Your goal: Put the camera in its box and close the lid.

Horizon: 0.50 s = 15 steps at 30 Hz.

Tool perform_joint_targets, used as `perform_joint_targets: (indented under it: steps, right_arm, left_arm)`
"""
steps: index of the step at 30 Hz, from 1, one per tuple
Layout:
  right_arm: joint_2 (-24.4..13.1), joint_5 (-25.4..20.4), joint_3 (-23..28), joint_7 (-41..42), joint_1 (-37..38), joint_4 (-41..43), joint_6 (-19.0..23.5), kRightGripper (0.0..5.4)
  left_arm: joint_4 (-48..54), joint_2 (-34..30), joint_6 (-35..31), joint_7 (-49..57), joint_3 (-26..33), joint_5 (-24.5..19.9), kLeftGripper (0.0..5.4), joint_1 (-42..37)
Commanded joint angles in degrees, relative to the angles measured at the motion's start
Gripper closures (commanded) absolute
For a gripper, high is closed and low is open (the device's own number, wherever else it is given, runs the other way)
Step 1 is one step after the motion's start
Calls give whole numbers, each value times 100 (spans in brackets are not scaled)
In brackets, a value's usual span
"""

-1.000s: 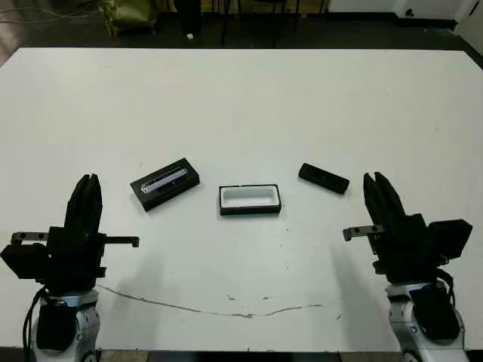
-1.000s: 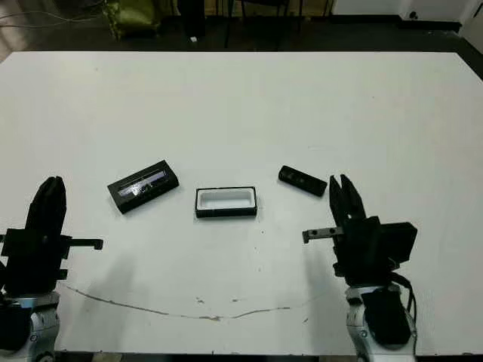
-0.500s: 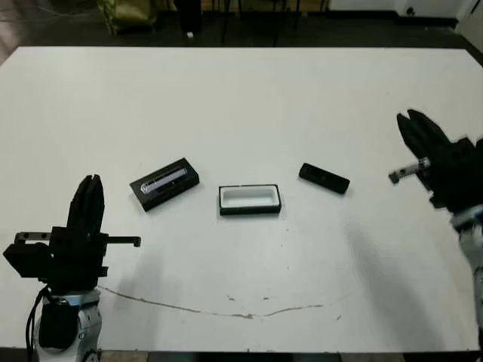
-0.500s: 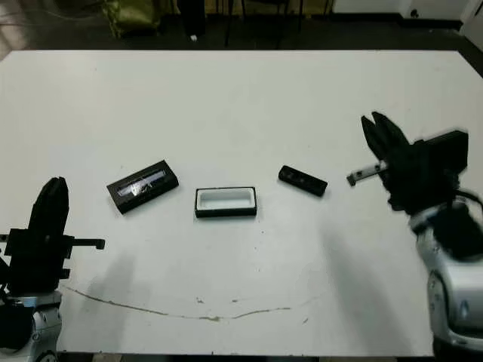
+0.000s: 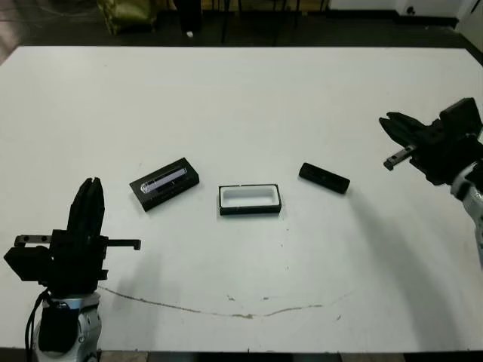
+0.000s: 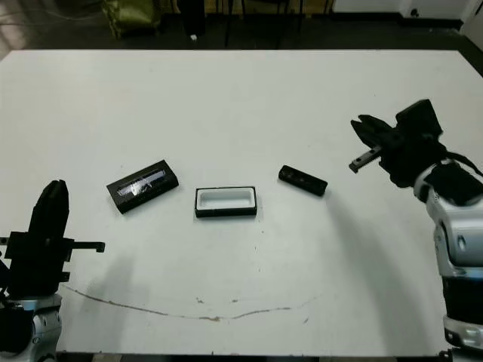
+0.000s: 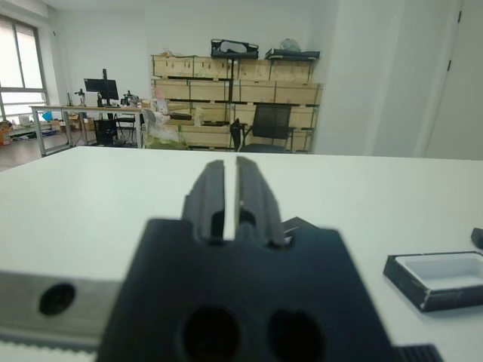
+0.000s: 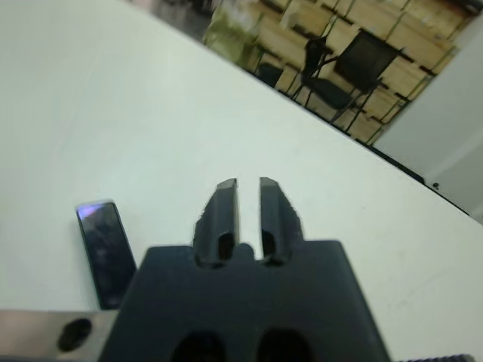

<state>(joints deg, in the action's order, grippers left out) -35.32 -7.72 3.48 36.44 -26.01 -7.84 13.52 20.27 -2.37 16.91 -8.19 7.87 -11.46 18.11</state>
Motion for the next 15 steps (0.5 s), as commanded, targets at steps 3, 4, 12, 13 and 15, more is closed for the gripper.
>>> perform_joint_targets:
  steps: [3, 4, 12, 13, 15]
  right_arm:
    - [-224, 125, -311, 622, -305, -545, 71, 417]
    - [-216, 74, -317, 786, -348, -686, -24, 390]
    - [-194, 287, -492, 1324, -561, -1525, -1029, 216]
    - [-178, 285, -495, 1356, -577, -1582, -1067, 193]
    - [-162, 329, -529, 1398, -603, -1700, -1209, 149]
  left_arm:
    - [-38, -54, -25, -11, 16, 49, 540, 71]
    - [-31, -52, -33, 4, 17, 66, 540, 71]
    - [1, -22, -85, 59, 6, 125, 540, 75]
    - [-4, -22, -84, 51, 6, 119, 540, 72]
    - [-49, -39, -29, 9, 13, 94, 540, 53]
